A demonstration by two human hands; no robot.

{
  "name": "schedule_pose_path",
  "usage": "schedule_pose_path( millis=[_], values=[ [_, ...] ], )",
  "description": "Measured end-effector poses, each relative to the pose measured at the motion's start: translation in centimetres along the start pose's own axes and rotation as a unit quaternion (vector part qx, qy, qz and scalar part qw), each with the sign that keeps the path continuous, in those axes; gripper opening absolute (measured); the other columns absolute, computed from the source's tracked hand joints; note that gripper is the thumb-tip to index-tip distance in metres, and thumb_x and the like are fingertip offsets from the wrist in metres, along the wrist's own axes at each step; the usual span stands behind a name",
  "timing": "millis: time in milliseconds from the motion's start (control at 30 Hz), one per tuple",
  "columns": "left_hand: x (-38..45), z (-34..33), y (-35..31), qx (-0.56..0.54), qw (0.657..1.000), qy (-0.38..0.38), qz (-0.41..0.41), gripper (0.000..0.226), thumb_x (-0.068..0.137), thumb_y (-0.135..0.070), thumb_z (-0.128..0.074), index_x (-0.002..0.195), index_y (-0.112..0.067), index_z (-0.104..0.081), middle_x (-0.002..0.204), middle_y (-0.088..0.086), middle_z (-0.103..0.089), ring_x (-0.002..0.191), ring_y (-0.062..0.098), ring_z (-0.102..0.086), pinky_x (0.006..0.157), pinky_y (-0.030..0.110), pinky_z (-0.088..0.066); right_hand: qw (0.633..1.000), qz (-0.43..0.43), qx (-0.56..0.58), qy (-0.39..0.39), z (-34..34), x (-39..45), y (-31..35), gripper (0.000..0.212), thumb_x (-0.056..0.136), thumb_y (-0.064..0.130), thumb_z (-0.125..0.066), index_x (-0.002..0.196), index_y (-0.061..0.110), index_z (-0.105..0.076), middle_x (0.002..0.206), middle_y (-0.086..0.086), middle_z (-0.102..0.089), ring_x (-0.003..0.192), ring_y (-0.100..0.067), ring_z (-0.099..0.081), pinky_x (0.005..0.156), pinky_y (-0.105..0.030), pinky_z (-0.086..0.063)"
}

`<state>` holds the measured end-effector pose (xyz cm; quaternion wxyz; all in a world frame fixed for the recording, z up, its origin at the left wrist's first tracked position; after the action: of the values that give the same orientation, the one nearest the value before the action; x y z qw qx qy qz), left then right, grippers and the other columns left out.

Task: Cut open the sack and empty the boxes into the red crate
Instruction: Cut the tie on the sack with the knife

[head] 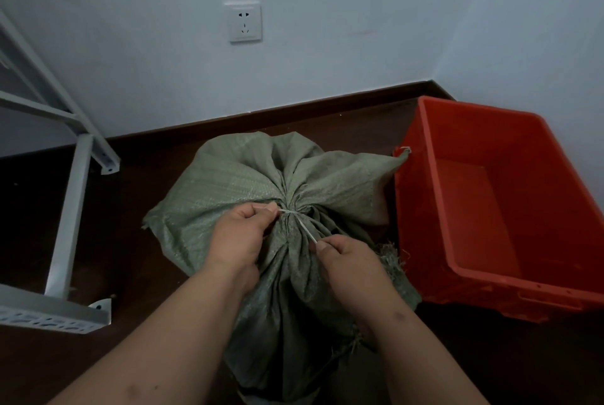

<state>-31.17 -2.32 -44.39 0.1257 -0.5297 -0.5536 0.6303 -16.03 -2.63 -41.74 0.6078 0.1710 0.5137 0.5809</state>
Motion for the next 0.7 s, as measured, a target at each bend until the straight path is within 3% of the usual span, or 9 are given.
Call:
schedule_pose_path(
  millis=[100,300,467,600,700],
  values=[
    [-0.2,-0.2,-0.1,-0.025,1.0,0.008,0.011,0.019,0.089,-0.011,-0.063,0.071,-0.011,-0.06,0.069,0.009,-0.066,0.059,0.018,-0.063,0.055,0.025,-0.055,1.0,-0.01,0.005,-0.009,-0.2,0.2,0.0,0.03,0.097,0.024,-0.046,0.095,0.003,-0.068,0.056,0.005,-0.044,0.052,-0.01,-0.038,0.051,-0.025,-0.028],
    [-0.3,0.0,-0.4,-0.059,0.998,0.014,0.03,0.017,0.087,-0.011,-0.065,0.07,-0.011,-0.062,0.065,0.006,-0.068,0.053,0.014,-0.065,0.047,0.025,-0.054,0.999,-0.007,-0.03,-0.009,0.3,0.1,0.5,0.03,0.096,0.022,-0.048,0.097,0.001,-0.07,0.053,0.003,-0.044,0.05,-0.011,-0.038,0.051,-0.026,-0.03],
    [-0.5,0.0,-0.5,-0.059,0.997,0.02,0.039,0.014,0.087,-0.011,-0.065,0.073,-0.009,-0.062,0.067,0.007,-0.068,0.055,0.015,-0.065,0.046,0.024,-0.054,0.998,-0.011,-0.057,-0.009,0.4,0.1,0.8,0.032,0.095,0.022,-0.048,0.097,-0.001,-0.07,0.051,0.0,-0.043,0.048,-0.013,-0.037,0.049,-0.025,-0.028],
    [-0.7,0.1,-0.7,-0.063,0.997,0.025,0.044,0.016,0.088,-0.01,-0.064,0.072,-0.008,-0.061,0.072,0.01,-0.067,0.062,0.019,-0.064,0.057,0.029,-0.056,0.998,-0.018,-0.058,0.004,0.6,0.2,0.9,0.032,0.095,0.017,-0.046,0.098,-0.005,-0.069,0.049,-0.001,-0.04,0.045,-0.012,-0.034,0.046,-0.023,-0.025],
    [-0.7,0.1,-1.0,-0.071,0.996,0.032,0.045,0.013,0.088,-0.01,-0.064,0.075,-0.007,-0.062,0.074,0.01,-0.068,0.059,0.017,-0.067,0.053,0.027,-0.056,0.998,0.0,-0.067,-0.01,0.4,0.2,1.0,0.032,0.096,0.019,-0.046,0.098,-0.004,-0.069,0.054,-0.004,-0.046,0.051,-0.014,-0.04,0.052,-0.027,-0.035]
  ],
)
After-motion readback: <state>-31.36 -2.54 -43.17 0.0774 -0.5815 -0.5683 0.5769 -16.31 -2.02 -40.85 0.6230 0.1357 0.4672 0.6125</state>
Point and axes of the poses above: each hand's wrist, its own x-axis towards the middle knuckle, its own z-axis out of the back of the hand, y = z × x, the point moved 1 cm from there along x, towards the middle knuckle
